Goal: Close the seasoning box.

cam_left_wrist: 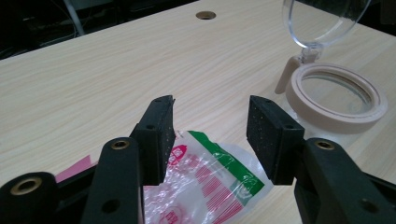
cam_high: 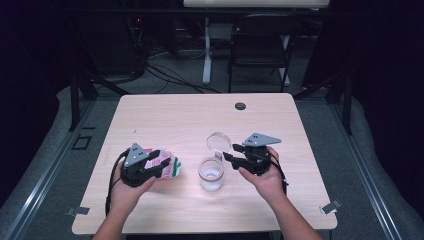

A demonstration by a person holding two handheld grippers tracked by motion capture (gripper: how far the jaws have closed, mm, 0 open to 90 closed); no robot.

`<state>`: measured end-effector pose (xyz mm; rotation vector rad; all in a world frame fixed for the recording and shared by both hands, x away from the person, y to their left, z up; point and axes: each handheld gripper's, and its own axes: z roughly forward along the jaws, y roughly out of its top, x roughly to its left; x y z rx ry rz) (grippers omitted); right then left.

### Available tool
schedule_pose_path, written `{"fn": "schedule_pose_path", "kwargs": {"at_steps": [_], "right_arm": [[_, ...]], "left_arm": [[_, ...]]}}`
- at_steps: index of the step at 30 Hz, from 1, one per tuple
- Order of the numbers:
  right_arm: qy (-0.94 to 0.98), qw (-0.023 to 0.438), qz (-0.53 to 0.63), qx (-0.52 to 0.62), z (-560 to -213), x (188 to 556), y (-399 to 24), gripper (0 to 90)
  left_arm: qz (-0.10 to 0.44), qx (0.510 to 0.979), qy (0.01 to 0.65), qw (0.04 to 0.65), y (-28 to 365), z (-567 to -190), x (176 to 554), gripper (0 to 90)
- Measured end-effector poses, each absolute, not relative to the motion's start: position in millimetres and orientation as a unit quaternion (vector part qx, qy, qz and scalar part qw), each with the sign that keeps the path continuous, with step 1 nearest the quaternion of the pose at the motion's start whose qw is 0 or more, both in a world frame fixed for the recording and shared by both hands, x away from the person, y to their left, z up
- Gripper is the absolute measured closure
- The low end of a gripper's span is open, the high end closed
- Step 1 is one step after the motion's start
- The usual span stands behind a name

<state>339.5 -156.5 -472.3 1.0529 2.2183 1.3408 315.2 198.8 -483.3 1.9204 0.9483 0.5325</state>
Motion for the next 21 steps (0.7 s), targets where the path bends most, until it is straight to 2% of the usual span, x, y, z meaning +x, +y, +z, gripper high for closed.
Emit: {"fn": "schedule_pose_path", "kwargs": {"at_steps": [6,9,13,16,21], "right_arm": [[0.777,0.179,0.473,0.375,-464.4,337.3,-161.2,53.1],[0.773,0.185,0.479,0.373,-462.2,336.2,-161.5,53.3],[0.768,0.188,0.49,0.367,-457.6,331.9,-161.9,53.9],[0.766,0.188,0.498,0.361,-454.5,328.4,-161.9,54.6],[0.763,0.182,0.51,0.353,-451.9,325.9,-160.2,56.9]], "left_arm": [[0.227,0.774,0.355,0.473,208.9,-475.0,314.8,46.5],[0.2,0.777,0.381,0.46,213.2,-477.6,313.1,43.9],[0.198,0.779,0.401,0.439,217.3,-484.2,308.4,43.3],[0.199,0.774,0.413,0.437,221.2,-488.7,303.7,42.6],[0.171,0.763,0.428,0.453,230.7,-495.6,299.9,39.4]]}}
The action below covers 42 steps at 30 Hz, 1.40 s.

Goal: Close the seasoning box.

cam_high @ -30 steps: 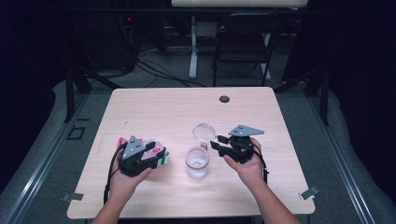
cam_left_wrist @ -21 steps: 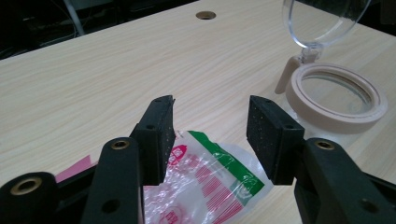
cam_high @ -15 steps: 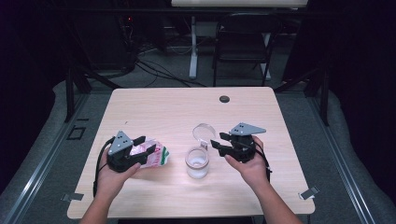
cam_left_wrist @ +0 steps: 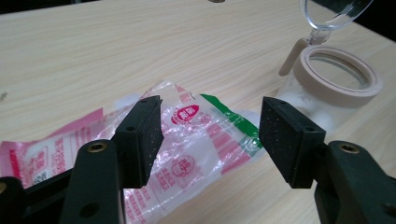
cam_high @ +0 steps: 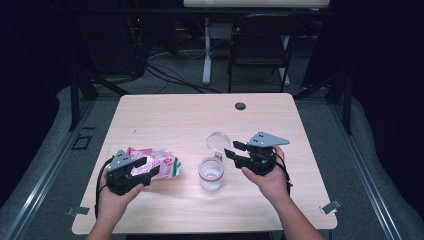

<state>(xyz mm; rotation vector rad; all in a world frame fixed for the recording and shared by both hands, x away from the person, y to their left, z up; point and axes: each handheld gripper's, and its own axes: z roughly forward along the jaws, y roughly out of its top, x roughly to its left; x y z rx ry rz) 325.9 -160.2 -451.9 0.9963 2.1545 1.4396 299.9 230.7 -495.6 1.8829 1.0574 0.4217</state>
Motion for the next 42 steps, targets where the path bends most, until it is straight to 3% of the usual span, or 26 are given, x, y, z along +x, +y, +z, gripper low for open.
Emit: {"fn": "schedule_pose_path", "kwargs": {"at_steps": [7,14,18,30,42], "right_arm": [[0.787,0.168,0.488,0.338,-457.0,327.2,-153.1,56.9],[0.788,0.179,0.494,0.321,-459.2,325.0,-148.1,49.1],[0.79,0.16,0.497,0.321,-460.7,326.9,-147.7,47.2],[0.786,0.159,0.502,0.324,-463.2,327.7,-147.7,47.1],[0.79,0.158,0.496,0.325,-465.2,328.8,-147.8,47.4]], "left_arm": [[0.178,0.753,0.445,0.45,240.9,-503.3,297.4,31.4],[0.221,0.775,0.395,0.44,239.3,-503.0,290.3,23.9],[0.263,0.81,0.349,0.391,223.4,-507.8,285.7,23.2],[0.272,0.83,0.36,0.327,200.1,-535.2,296.7,24.2],[0.303,0.854,0.317,0.281,188.5,-547.0,296.8,25.6]]}}
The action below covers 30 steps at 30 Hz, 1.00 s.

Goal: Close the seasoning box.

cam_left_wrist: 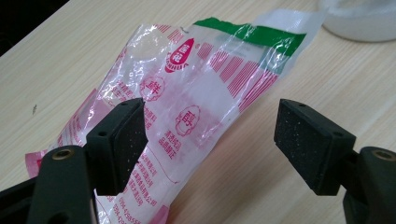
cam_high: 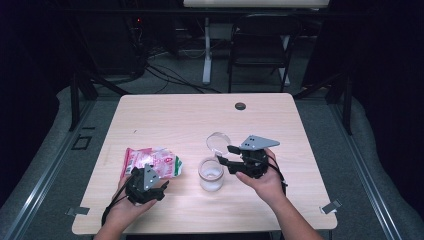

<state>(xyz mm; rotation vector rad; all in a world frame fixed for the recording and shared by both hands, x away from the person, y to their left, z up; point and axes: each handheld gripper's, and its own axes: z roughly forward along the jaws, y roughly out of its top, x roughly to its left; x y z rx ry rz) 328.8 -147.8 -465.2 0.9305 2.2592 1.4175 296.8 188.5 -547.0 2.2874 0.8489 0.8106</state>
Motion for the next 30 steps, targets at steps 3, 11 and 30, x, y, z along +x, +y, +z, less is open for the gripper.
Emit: {"fn": "schedule_pose_path", "kwargs": {"at_steps": [3,11,30], "right_arm": [[0.789,0.158,0.496,0.326,-465.1,328.8,-147.7,47.5],[0.789,0.157,0.496,0.326,-466.6,328.7,-145.9,47.5],[0.784,0.155,0.499,0.336,-468.8,330.8,-148.7,47.4]], "left_arm": [[0.31,0.858,0.313,0.263,187.6,-553.3,300.6,31.4],[0.329,0.857,0.325,0.229,186.1,-566.4,312.1,38.0],[0.308,0.862,0.344,0.209,174.7,-575.9,342.2,55.8]]}}
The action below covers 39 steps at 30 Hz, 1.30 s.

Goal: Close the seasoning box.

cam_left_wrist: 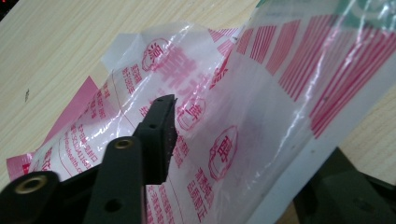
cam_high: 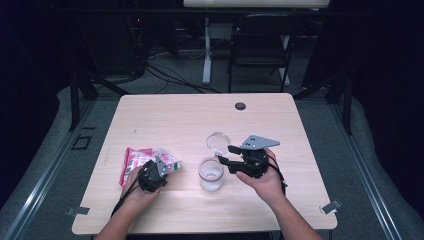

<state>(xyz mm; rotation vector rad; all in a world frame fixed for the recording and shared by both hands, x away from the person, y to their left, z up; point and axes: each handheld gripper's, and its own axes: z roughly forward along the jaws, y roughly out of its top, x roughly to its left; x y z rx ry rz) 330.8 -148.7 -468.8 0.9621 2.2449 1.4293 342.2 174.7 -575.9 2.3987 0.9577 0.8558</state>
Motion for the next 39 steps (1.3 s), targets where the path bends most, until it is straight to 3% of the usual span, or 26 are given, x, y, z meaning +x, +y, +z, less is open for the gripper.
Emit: {"fn": "schedule_pose_path", "kwargs": {"at_steps": [10,17,27,39], "right_arm": [[0.791,0.155,0.489,0.334,-471.8,331.8,-145.8,47.5],[0.789,0.148,0.491,0.338,-474.7,333.3,-146.4,47.7],[0.785,0.153,0.497,0.338,-473.8,332.3,-146.5,47.7],[0.782,0.154,0.504,0.334,-473.6,330.7,-144.9,47.7]], "left_arm": [[0.267,0.868,0.36,0.215,186.2,-574.2,352.5,79.0],[0.26,0.862,0.367,0.232,191.5,-567.5,352.5,89.6],[0.232,0.802,0.437,0.334,228.4,-541.1,346.1,90.0],[0.238,0.744,0.482,0.396,262.9,-521.3,333.3,90.0]]}}
